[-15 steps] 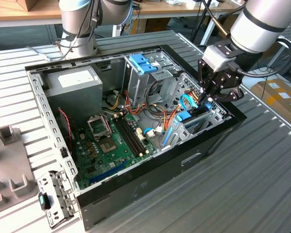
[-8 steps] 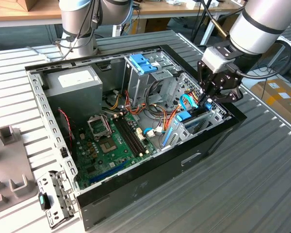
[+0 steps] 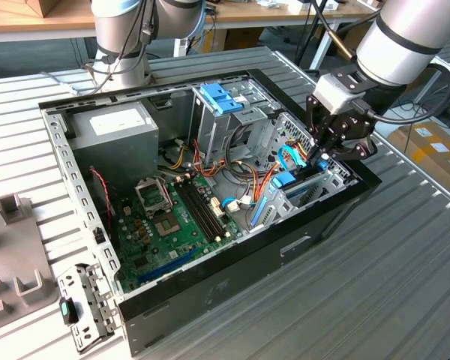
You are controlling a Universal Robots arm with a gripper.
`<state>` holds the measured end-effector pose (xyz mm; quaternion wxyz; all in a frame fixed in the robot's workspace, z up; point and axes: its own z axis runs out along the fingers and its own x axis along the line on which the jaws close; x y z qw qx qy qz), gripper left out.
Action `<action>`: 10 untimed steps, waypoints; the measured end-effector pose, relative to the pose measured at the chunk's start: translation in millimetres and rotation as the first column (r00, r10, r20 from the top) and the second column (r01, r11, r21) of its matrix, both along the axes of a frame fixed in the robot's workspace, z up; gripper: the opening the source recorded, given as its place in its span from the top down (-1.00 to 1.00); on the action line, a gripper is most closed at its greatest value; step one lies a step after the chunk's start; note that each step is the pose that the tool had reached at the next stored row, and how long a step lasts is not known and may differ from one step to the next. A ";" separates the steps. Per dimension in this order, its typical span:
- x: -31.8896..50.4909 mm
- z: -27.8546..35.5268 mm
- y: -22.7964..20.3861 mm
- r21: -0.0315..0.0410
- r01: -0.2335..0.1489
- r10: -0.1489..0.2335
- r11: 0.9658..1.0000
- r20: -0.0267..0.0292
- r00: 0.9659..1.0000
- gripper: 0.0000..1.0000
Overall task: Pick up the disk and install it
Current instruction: 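Insert the second disk wire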
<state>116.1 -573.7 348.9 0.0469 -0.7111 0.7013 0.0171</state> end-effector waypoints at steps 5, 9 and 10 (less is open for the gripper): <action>-0.2 -0.8 0.0 0.000 0.001 -0.001 1.000 0.000 1.000 0.67; -0.2 -1.0 0.0 0.001 0.012 -0.012 1.000 0.000 1.000 0.67; -0.2 -1.0 0.0 0.001 0.013 -0.013 1.000 0.000 1.000 0.67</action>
